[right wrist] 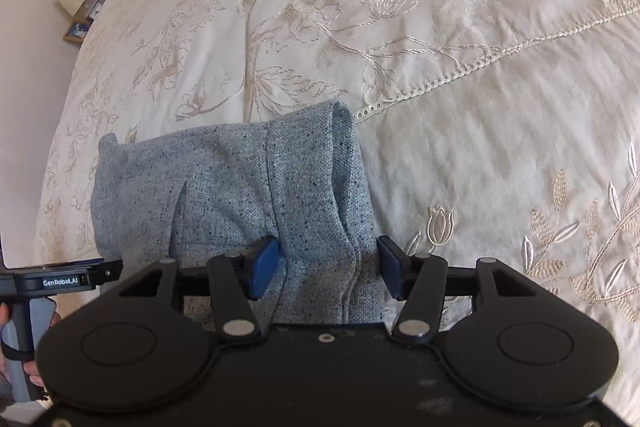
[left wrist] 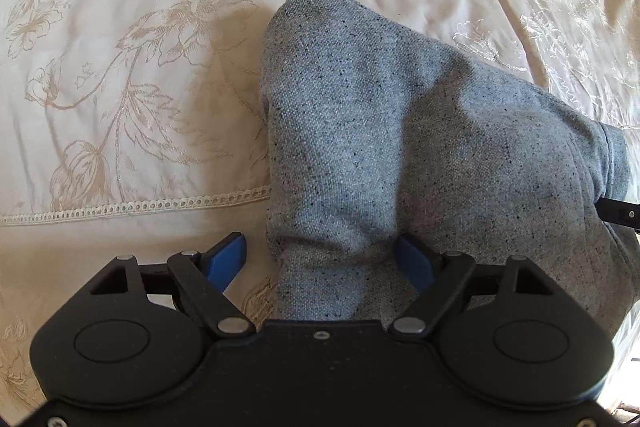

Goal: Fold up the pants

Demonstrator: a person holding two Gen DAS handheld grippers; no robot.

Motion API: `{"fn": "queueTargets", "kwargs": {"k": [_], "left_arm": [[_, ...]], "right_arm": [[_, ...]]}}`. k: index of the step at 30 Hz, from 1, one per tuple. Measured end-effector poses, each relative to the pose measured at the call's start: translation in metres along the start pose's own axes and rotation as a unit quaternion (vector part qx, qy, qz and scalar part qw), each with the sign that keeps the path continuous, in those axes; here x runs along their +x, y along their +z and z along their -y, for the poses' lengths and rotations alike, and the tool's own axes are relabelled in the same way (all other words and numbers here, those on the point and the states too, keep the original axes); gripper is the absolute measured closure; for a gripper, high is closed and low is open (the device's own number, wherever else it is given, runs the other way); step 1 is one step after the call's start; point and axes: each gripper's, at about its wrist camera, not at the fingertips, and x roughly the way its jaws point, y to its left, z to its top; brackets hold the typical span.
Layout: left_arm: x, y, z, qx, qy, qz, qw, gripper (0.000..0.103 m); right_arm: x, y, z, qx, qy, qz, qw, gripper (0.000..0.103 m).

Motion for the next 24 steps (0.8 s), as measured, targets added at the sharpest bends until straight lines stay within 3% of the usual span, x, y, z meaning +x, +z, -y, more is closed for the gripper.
{"fn": "queueTargets", "kwargs": {"k": [3, 4, 5, 7, 8, 10, 12, 17, 24], "left_arm": [[0.0, 0.0, -0.002, -0.018, -0.014, 0.001, 0.9997, 0.025], [-0.001, 0.0, -0.003, -0.018, -0.026, 0.001, 0.9995, 0.038], [-0.004, 0.0, -0.003, -0.022, -0.041, 0.002, 0.9989, 0.044], [-0.013, -0.003, 0.0, -0.036, -0.041, 0.01, 0.9985, 0.066], [-0.018, -0.004, 0.004, -0.036, -0.034, 0.016, 0.9986, 0.074], [-0.03, -0.008, 0.014, -0.026, -0.011, 0.034, 0.999, 0.081], [-0.044, -0.012, 0.023, -0.018, 0.002, 0.055, 0.9983, 0.083], [-0.084, -0.016, 0.021, -0.038, 0.004, 0.1, 0.9943, 0.086], [-0.138, -0.009, -0.034, -0.085, 0.046, 0.152, 0.9837, 0.086]], "right_arm": [[-0.004, -0.008, 0.009, 0.006, 0.017, 0.016, 1.0, 0.043], [-0.005, -0.01, 0.01, 0.011, 0.019, 0.018, 1.0, 0.043], [-0.005, -0.01, 0.011, 0.022, 0.021, 0.011, 0.999, 0.043], [-0.004, -0.005, 0.011, 0.056, 0.024, -0.018, 0.998, 0.043], [-0.006, -0.004, 0.005, 0.052, 0.017, -0.017, 0.998, 0.048], [-0.011, -0.003, -0.014, 0.008, -0.008, -0.011, 1.0, 0.064], [-0.022, -0.006, -0.036, -0.041, -0.037, -0.001, 0.998, 0.076], [-0.055, -0.01, -0.084, -0.121, -0.061, 0.031, 0.99, 0.08], [-0.07, 0.01, -0.16, -0.191, -0.019, 0.052, 0.98, 0.081]]}}
